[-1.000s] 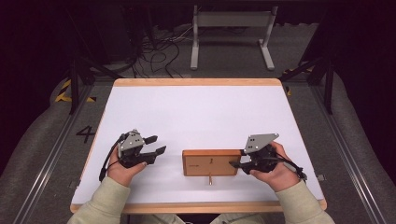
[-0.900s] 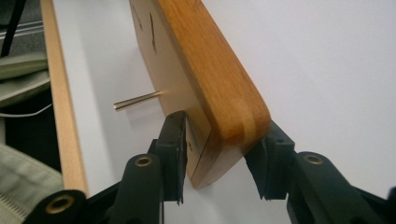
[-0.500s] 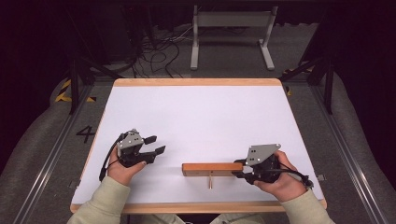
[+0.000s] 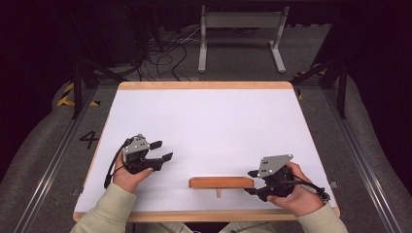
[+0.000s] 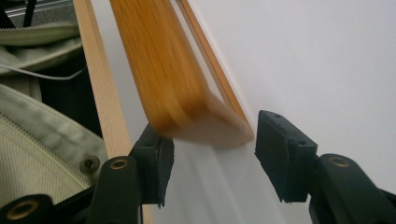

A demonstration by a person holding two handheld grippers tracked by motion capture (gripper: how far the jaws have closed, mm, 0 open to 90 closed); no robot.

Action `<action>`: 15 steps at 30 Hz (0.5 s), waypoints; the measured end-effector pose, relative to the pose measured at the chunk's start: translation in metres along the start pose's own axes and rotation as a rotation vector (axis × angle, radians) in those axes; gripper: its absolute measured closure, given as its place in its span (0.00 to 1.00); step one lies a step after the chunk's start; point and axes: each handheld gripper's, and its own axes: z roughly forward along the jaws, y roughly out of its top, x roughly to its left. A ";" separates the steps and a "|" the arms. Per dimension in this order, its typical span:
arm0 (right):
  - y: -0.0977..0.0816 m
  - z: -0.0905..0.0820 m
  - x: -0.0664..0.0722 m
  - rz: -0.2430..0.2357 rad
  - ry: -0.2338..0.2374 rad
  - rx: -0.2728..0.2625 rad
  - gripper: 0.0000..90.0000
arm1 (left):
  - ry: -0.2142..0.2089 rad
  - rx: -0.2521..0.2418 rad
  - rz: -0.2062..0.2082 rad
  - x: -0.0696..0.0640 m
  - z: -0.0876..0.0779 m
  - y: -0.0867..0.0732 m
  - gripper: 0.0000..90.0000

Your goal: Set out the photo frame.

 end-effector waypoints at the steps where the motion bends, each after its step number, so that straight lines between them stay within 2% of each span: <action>1: -0.003 0.001 -0.001 0.014 0.004 0.011 0.53 | -0.001 0.001 -0.005 0.000 0.000 0.000 0.41; 4: -0.011 0.005 -0.002 0.031 0.020 0.064 0.69 | 0.003 0.003 0.003 0.000 0.000 0.000 0.41; 7: -0.014 0.010 0.000 0.043 0.061 0.103 0.86 | -0.001 0.006 -0.001 -0.001 0.001 0.001 0.41; 12: -0.016 0.023 0.000 0.038 0.093 0.116 0.99 | 0.000 0.005 0.001 -0.001 0.002 0.001 0.41; 15: -0.020 0.031 -0.004 0.067 0.095 0.092 1.00 | 0.000 0.004 0.000 -0.001 0.001 0.000 0.41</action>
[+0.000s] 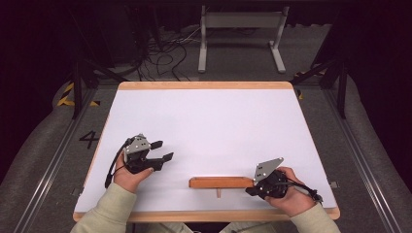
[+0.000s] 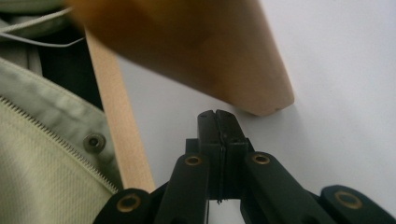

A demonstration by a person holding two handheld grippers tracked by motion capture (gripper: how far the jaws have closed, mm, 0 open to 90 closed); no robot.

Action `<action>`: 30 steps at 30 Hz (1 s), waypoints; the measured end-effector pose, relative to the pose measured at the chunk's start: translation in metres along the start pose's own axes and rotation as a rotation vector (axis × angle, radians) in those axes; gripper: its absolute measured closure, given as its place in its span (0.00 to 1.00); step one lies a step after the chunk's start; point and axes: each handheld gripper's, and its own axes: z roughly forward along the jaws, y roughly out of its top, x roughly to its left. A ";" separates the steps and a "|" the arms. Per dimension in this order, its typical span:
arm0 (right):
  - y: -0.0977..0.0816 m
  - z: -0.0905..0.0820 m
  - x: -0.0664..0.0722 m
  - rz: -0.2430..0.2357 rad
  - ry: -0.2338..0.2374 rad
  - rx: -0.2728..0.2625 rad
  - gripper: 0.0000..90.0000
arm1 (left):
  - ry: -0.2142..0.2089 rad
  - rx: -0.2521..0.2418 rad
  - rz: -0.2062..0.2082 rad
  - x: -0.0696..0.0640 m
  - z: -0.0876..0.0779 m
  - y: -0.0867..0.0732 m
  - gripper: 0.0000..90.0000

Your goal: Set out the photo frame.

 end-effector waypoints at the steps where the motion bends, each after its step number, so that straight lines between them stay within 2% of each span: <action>1: -0.001 0.001 -0.001 0.010 0.001 -0.002 1.00 | 0.000 0.000 0.000 0.000 0.000 0.000 0.41; 8: -0.001 0.006 -0.012 0.080 -0.010 -0.054 1.00 | 0.003 0.004 0.006 0.000 0.000 -0.001 0.41; 14: 0.002 0.009 -0.029 0.129 -0.028 -0.100 1.00 | 0.008 0.006 -0.001 0.000 -0.003 -0.004 0.41; 19: 0.011 0.010 -0.041 0.156 -0.048 -0.128 1.00 | 0.012 0.001 -0.007 0.001 -0.006 -0.006 0.41; 22: 0.017 0.012 -0.049 0.180 -0.036 -0.157 1.00 | 0.013 0.001 -0.010 0.001 -0.006 -0.006 0.41; 30: 0.040 0.018 -0.063 0.196 -0.061 -0.183 1.00 | 0.008 0.003 -0.010 0.002 -0.004 -0.006 0.41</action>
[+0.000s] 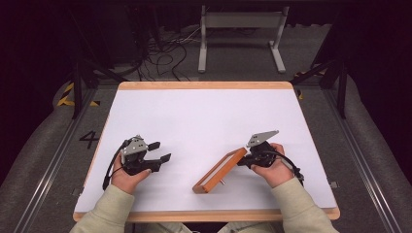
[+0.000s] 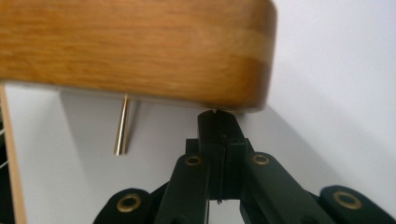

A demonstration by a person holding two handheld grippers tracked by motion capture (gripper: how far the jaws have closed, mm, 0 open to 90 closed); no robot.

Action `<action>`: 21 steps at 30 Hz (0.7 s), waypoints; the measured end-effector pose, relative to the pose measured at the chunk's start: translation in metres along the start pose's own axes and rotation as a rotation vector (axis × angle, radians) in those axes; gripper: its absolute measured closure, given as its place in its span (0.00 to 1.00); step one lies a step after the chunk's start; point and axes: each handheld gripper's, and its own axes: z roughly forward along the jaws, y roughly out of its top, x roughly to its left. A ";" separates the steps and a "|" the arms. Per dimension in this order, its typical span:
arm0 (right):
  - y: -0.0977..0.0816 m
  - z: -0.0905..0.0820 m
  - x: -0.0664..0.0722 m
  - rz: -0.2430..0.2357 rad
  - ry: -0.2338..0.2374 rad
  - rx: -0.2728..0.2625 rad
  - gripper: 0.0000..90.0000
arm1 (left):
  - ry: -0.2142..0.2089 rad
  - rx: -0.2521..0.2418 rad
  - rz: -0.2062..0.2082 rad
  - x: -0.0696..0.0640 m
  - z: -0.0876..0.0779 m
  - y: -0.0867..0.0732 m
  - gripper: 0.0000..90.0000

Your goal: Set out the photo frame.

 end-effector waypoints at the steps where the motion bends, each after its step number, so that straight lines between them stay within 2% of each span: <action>1: 0.002 0.002 -0.002 -0.001 0.000 -0.004 1.00 | 0.000 0.000 0.004 0.000 0.000 0.000 0.41; 10: 0.022 0.021 -0.013 0.008 -0.011 -0.016 1.00 | -0.002 -0.003 -0.001 0.001 0.002 0.000 0.40; 14: 0.028 0.028 -0.014 0.012 0.001 -0.026 1.00 | -0.001 -0.003 0.000 0.001 0.001 0.000 0.40; 18: 0.041 0.040 -0.013 0.001 0.039 -0.048 1.00 | -0.002 0.000 -0.003 0.001 0.002 0.000 0.40; 21: 0.047 0.045 -0.011 -0.013 0.046 -0.058 1.00 | 0.000 -0.001 -0.002 0.001 0.001 0.000 0.40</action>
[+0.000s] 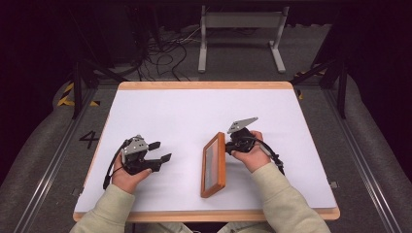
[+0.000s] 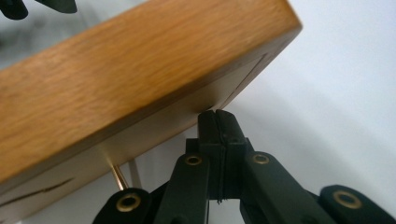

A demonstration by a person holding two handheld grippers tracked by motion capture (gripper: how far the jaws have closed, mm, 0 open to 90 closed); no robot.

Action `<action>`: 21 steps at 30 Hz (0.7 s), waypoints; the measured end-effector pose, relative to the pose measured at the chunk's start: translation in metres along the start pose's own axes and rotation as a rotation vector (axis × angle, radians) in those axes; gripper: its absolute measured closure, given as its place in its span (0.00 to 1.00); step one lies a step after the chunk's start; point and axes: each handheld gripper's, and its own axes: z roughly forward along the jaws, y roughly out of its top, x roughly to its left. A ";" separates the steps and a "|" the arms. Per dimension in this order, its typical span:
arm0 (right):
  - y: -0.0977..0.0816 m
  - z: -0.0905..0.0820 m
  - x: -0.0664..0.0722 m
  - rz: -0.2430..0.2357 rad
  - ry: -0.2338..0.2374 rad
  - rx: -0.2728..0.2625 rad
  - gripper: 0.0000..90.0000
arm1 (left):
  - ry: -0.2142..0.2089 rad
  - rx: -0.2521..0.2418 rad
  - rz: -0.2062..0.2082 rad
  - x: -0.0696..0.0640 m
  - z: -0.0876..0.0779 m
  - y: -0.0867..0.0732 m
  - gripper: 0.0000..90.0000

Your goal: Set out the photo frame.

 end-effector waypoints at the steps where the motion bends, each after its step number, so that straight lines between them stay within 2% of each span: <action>1: 0.001 0.001 0.000 0.000 0.001 0.003 1.00 | 0.002 -0.001 0.003 0.000 0.000 0.000 0.40; 4: 0.000 0.000 -0.001 0.006 -0.014 0.008 0.98 | 0.004 -0.003 0.004 0.001 -0.001 0.000 0.40; 5: 0.000 -0.002 0.000 0.009 -0.033 0.013 0.96 | 0.004 -0.004 0.000 0.001 -0.001 0.000 0.40; 11: -0.002 -0.026 0.003 0.052 -0.109 0.035 0.84 | 0.014 -0.004 -0.001 0.002 -0.003 0.000 0.39; 13: -0.001 -0.037 0.006 0.066 -0.126 0.038 0.78 | 0.019 -0.002 0.000 0.002 -0.002 0.000 0.39; 18: 0.003 -0.058 0.014 0.048 -0.158 0.032 0.62 | 0.021 0.003 0.001 0.001 -0.002 0.000 0.39; 21: 0.008 -0.070 0.021 0.061 -0.162 0.024 0.53 | 0.022 0.006 0.003 0.001 -0.002 0.000 0.39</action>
